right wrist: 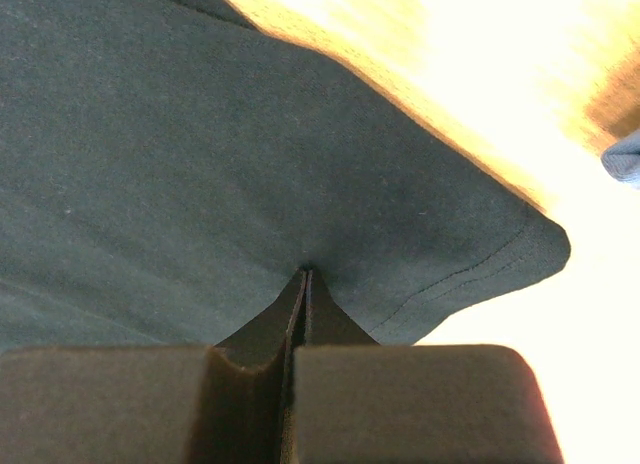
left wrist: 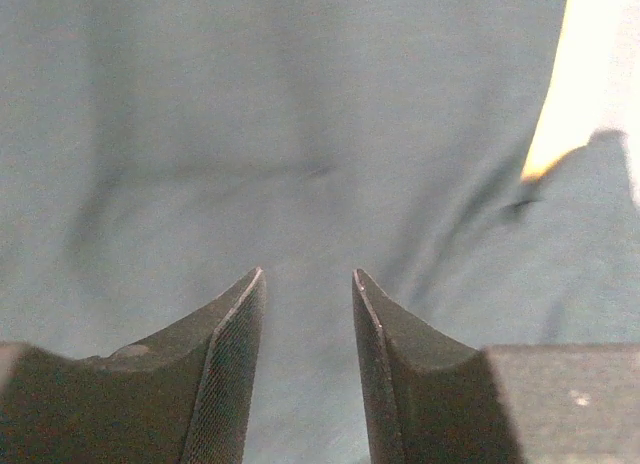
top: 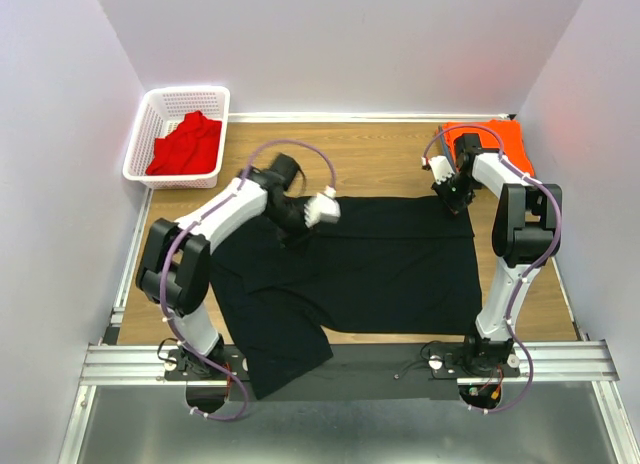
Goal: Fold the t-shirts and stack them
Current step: Fold the flattened tshirt in 1/3 of the way
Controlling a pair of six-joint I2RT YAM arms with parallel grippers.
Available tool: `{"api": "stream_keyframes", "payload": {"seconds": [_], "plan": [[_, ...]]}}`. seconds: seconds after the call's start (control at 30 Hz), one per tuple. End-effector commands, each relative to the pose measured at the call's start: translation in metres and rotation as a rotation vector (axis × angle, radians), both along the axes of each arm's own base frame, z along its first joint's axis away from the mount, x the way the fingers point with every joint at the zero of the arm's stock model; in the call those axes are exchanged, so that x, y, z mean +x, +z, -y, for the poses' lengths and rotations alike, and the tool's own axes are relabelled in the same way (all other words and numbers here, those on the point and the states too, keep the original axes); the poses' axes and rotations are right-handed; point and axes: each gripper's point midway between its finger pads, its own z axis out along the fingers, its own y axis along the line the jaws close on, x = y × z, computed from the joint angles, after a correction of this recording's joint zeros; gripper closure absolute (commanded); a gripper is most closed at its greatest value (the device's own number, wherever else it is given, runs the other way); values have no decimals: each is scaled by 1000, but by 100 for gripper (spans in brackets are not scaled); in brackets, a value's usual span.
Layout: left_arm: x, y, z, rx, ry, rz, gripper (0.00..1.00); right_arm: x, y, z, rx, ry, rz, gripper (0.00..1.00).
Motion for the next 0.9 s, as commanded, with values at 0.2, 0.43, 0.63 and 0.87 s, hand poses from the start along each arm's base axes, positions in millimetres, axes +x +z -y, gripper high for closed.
{"api": "stream_keyframes", "payload": {"seconds": [0.2, 0.43, 0.63, 0.87], "plan": [[160, 14, -129, 89, 645, 227, 53, 25, 17, 0, -19, -55, 62, 93], [176, -31, -170, 212, 811, 210, 59, 25, -3, -9, -85, -45, 29, 92], [165, -76, -205, 327, 898, 145, 68, 36, -29, -2, -149, -64, 18, 92], [170, -111, -241, 404, 962, 91, 76, 59, -52, 6, -207, -108, 36, 92]]}}
